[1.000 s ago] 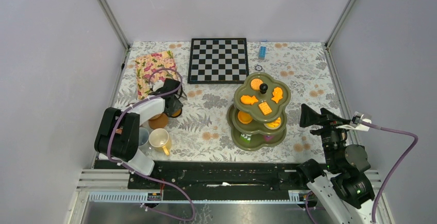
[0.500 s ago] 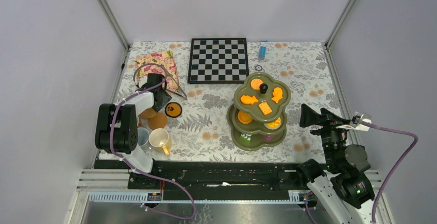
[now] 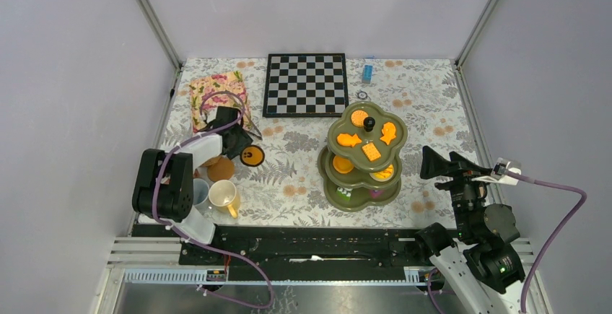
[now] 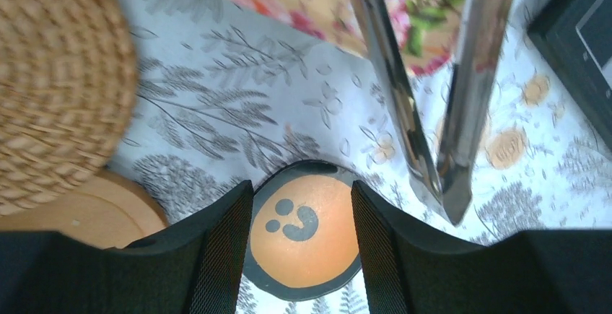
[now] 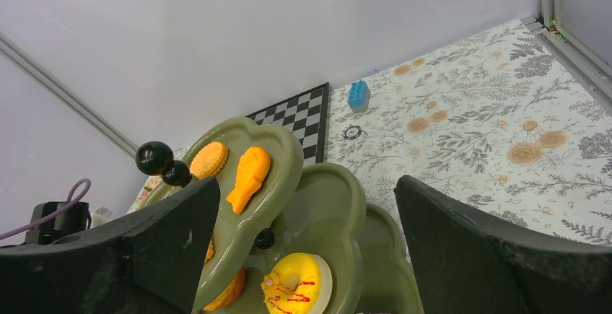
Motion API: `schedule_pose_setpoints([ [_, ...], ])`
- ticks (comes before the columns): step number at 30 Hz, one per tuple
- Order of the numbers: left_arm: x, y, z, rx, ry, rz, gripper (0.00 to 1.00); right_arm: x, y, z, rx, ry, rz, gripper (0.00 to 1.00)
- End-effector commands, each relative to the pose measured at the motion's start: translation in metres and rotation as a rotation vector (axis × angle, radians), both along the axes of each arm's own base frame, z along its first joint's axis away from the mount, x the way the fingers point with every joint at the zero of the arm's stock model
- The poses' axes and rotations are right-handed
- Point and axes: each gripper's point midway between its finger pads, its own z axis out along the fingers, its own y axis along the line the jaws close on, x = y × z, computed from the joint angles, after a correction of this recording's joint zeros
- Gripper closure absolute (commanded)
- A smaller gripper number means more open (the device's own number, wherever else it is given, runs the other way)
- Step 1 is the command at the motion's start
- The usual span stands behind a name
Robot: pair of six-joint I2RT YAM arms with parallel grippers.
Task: Serve the afternoon tea
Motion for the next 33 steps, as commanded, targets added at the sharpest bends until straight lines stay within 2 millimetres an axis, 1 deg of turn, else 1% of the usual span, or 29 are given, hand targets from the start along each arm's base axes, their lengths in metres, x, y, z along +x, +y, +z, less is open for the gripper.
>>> schedule_pose_setpoints([
  [1, -0.031, -0.035, -0.018, -0.069, 0.112, -0.086, 0.44, 0.002, 0.003, 0.007, 0.013, -0.025, 0.009, 0.02],
  [5, -0.042, -0.074, -0.017, -0.078, 0.11, -0.172, 0.42, 0.001, 0.0, 0.008, 0.018, -0.031, 0.0, 0.02],
  [7, -0.047, -0.097, -0.018, -0.091, 0.118, -0.219, 0.41, 0.001, 0.001, 0.008, 0.021, -0.03, 0.002, 0.02],
  [9, -0.048, -0.114, -0.018, -0.105, 0.112, -0.252, 0.4, 0.001, 0.002, 0.008, 0.022, -0.028, 0.009, 0.02],
  [11, -0.047, -0.126, -0.019, -0.114, 0.105, -0.265, 0.4, 0.002, 0.003, 0.007, 0.026, -0.025, 0.012, 0.02],
  [14, -0.04, -0.132, -0.018, -0.123, 0.097, -0.268, 0.39, 0.002, 0.004, 0.008, 0.028, -0.025, 0.016, 0.02],
  [17, -0.04, -0.132, -0.008, -0.096, 0.077, -0.272, 0.35, 0.001, 0.004, 0.009, 0.027, -0.029, 0.02, 0.02],
  [20, -0.053, -0.131, 0.006, -0.053, 0.054, -0.302, 0.26, 0.001, 0.004, 0.008, 0.026, -0.024, 0.017, 0.02],
  [22, -0.069, -0.134, 0.012, -0.055, 0.053, -0.329, 0.22, 0.001, 0.004, 0.008, 0.028, -0.024, 0.018, 0.02],
  [24, -0.086, -0.138, 0.009, -0.07, 0.069, -0.346, 0.2, 0.003, 0.005, 0.005, 0.029, -0.016, 0.02, 0.02],
  [26, -0.097, -0.141, 0.001, -0.08, 0.085, -0.358, 0.2, 0.004, 0.006, 0.005, 0.033, -0.014, 0.022, 0.02],
  [28, -0.096, -0.144, -0.002, -0.098, 0.073, -0.361, 0.21, 0.004, 0.008, 0.004, 0.039, -0.015, 0.029, 0.02],
  [29, -0.093, -0.148, -0.001, -0.109, 0.062, -0.365, 0.22, 0.005, 0.009, 0.004, 0.041, -0.016, 0.032, 0.02],
  [31, -0.084, -0.15, -0.001, -0.093, 0.048, -0.358, 0.26, 0.004, 0.01, 0.005, 0.04, -0.018, 0.038, 0.02],
  [33, -0.074, -0.15, -0.004, -0.071, 0.032, -0.354, 0.32, 0.003, 0.009, 0.007, 0.032, -0.02, 0.038, 0.02],
])
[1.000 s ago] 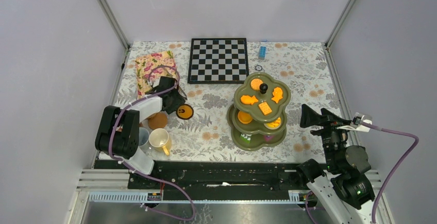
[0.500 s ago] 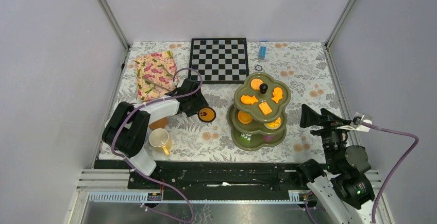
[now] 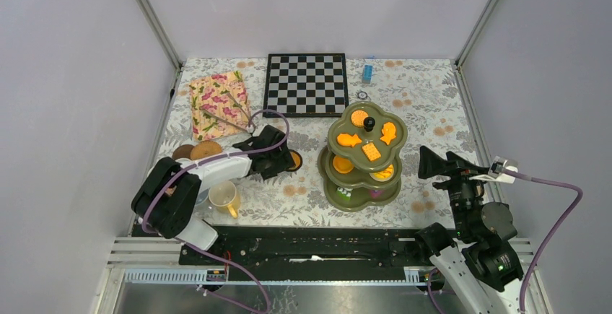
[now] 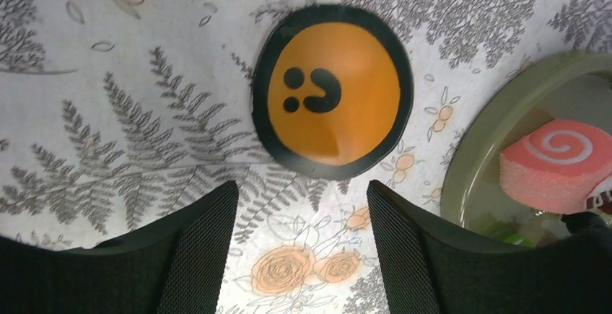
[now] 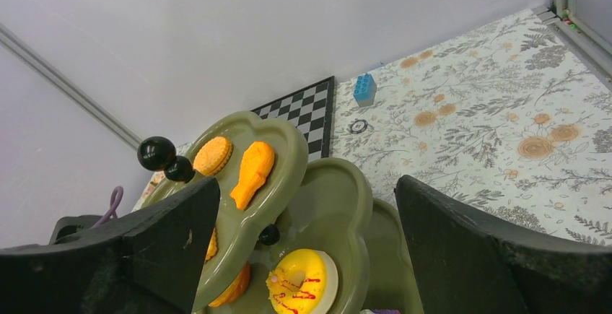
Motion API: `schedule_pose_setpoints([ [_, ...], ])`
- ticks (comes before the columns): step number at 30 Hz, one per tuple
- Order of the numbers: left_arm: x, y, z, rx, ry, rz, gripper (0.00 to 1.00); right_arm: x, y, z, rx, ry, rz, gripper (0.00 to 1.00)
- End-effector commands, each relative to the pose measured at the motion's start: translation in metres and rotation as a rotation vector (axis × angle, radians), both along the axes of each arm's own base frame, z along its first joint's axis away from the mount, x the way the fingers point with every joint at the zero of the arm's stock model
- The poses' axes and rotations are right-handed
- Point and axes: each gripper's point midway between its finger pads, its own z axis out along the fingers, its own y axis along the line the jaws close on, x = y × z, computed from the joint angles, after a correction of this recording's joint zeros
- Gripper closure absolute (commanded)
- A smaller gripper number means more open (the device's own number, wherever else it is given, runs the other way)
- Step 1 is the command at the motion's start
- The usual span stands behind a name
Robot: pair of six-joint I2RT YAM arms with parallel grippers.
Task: Serve the afternoon tea
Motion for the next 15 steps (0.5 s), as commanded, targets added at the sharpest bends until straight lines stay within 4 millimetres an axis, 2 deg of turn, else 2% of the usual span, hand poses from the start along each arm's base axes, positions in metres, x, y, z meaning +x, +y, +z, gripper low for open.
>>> schedule_pose_setpoints([
  [1, 0.02, -0.002, -0.01, 0.027, -0.03, 0.024, 0.34, 0.0, 0.004, 0.013, 0.019, -0.036, 0.021, 0.02],
  [5, 0.035, -0.021, -0.014, -0.011, -0.025, -0.007, 0.42, -0.002, 0.002, 0.015, 0.016, -0.039, 0.017, 0.02],
  [15, 0.076, -0.028, -0.019, 0.051, -0.078, 0.001, 0.44, -0.002, 0.0, 0.015, 0.013, -0.032, 0.007, 0.02],
])
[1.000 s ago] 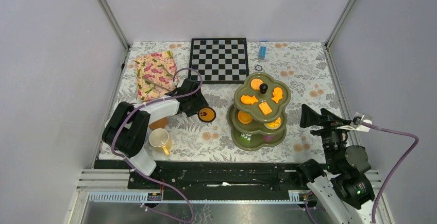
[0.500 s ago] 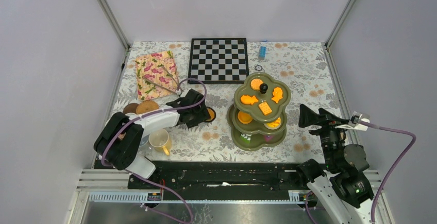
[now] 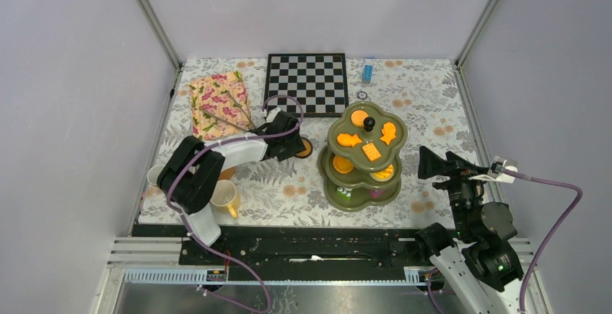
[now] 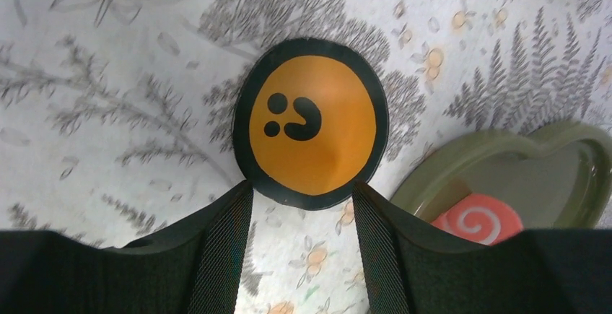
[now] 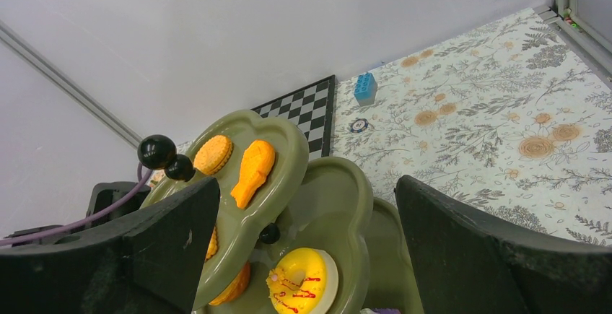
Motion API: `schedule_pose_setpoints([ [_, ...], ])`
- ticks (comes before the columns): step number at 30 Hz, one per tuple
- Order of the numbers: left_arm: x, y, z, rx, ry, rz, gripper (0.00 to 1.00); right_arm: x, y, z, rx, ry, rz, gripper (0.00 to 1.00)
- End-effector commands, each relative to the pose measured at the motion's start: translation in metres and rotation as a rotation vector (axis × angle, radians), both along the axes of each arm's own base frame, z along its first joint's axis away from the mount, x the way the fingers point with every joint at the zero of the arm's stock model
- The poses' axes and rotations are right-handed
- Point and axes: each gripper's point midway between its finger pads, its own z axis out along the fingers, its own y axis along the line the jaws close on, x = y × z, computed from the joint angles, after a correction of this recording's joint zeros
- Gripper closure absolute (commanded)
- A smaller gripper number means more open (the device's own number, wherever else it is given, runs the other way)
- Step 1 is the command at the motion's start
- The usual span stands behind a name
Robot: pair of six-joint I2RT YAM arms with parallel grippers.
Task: Serve the afternoon tea
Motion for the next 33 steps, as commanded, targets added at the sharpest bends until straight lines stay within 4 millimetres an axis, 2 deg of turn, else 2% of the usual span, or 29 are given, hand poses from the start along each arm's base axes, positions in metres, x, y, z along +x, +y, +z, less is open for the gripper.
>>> schedule_pose_setpoints([
  [1, 0.016, 0.008, -0.019, 0.072, 0.008, 0.014, 0.44, -0.002, -0.002, 0.016, 0.014, -0.033, -0.003, 0.02],
  [4, 0.024, 0.011, -0.02, 0.081, 0.011, 0.028, 0.45, -0.002, -0.002, 0.016, 0.006, -0.033, -0.007, 0.02],
  [6, 0.023, 0.019, -0.013, 0.109, 0.004, 0.042, 0.44, -0.002, -0.003, 0.019, 0.001, -0.037, -0.009, 0.02],
  [9, 0.013, 0.033, 0.012, 0.123, -0.04, 0.05, 0.39, -0.001, -0.005, 0.018, -0.003, -0.037, -0.019, 0.02],
  [12, -0.004, 0.049, 0.054, 0.128, -0.095, 0.038, 0.29, 0.002, -0.001, 0.017, -0.004, -0.036, -0.007, 0.02],
  [16, -0.047, 0.079, 0.101, 0.189, -0.056, -0.002, 0.18, 0.006, 0.005, 0.017, -0.01, -0.036, 0.009, 0.02],
  [17, -0.062, 0.087, 0.111, 0.201, -0.03, -0.005, 0.11, 0.007, 0.005, 0.016, -0.011, -0.036, 0.008, 0.02],
  [18, -0.077, 0.096, 0.119, 0.215, 0.01, 0.005, 0.04, 0.008, 0.005, 0.016, -0.011, -0.037, 0.008, 0.02],
  [20, -0.107, 0.112, 0.131, 0.225, 0.096, 0.056, 0.01, 0.01, 0.007, 0.015, -0.008, -0.041, 0.012, 0.02],
  [22, -0.133, 0.124, 0.132, 0.217, 0.17, 0.113, 0.03, 0.011, 0.009, 0.016, 0.0, -0.045, 0.021, 0.02],
  [25, -0.155, 0.15, 0.138, 0.259, 0.183, 0.211, 0.06, 0.012, 0.014, 0.018, 0.007, -0.051, 0.039, 0.02],
  [27, -0.161, 0.165, 0.142, 0.278, 0.156, 0.281, 0.09, 0.013, 0.014, 0.018, 0.004, -0.051, 0.042, 0.02],
  [29, -0.163, 0.173, 0.137, 0.284, 0.136, 0.331, 0.11, 0.012, 0.015, 0.017, 0.003, -0.048, 0.046, 0.02],
  [33, -0.159, 0.174, 0.11, 0.304, 0.147, 0.353, 0.15, 0.01, 0.014, 0.017, 0.017, -0.05, 0.049, 0.02],
])
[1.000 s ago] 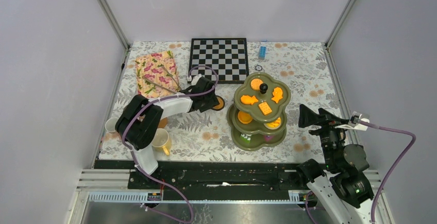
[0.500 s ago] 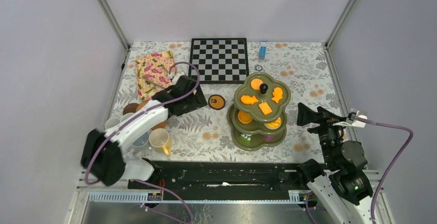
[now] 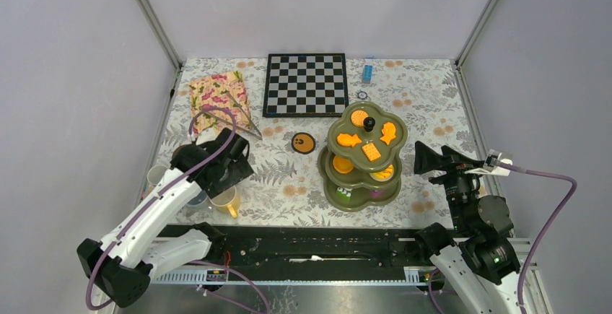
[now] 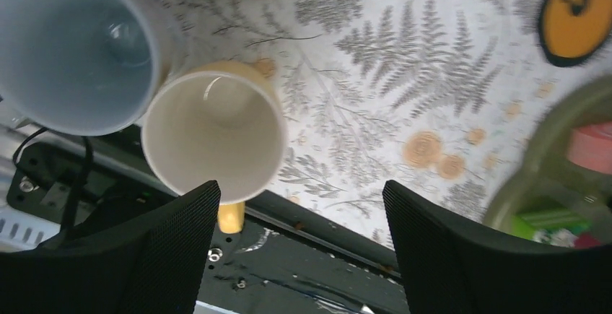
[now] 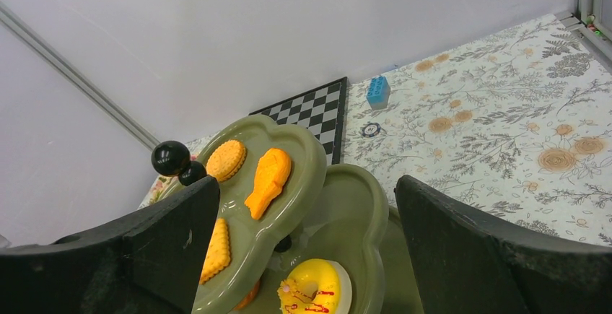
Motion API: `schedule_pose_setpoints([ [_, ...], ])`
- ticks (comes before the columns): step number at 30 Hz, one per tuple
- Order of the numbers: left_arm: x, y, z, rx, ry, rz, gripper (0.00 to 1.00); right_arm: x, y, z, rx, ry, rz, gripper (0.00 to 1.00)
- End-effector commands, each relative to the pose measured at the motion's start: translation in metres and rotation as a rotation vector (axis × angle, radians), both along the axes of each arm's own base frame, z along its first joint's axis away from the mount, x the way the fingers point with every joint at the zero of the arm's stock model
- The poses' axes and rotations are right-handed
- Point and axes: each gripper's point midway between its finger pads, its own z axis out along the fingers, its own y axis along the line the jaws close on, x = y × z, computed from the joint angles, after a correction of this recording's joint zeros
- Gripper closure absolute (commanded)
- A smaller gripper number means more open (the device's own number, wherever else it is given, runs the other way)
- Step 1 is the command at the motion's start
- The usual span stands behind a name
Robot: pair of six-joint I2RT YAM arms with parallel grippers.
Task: Serve the afternoon tea
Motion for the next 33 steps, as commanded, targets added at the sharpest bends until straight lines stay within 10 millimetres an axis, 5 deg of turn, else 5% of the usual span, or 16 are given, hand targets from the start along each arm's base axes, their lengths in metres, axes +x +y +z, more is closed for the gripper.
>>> schedule_pose_setpoints([
  [1, 0.0, 0.014, -0.03, 0.068, 0.021, 0.087, 0.16, -0.002, 0.003, 0.011, 0.025, -0.037, 0.019, 0.02],
  [7, 0.026, -0.001, -0.052, 0.034, -0.037, 0.095, 0.35, -0.003, 0.001, 0.012, 0.032, -0.04, 0.011, 0.02],
  [12, 0.025, -0.003, -0.063, 0.064, 0.005, 0.083, 0.64, -0.004, 0.001, 0.013, 0.028, -0.033, 0.012, 0.02],
  [21, 0.003, 0.008, -0.077, 0.112, 0.063, 0.077, 0.69, -0.003, -0.003, 0.005, 0.027, -0.022, -0.01, 0.02],
  [28, 0.034, -0.02, -0.043, 0.151, -0.026, -0.037, 1.0, -0.002, -0.004, 0.008, 0.02, -0.03, -0.014, 0.02],
  [33, 0.069, -0.077, -0.013, 0.183, -0.102, -0.329, 1.0, -0.005, -0.007, 0.009, 0.022, -0.035, -0.025, 0.02],
])
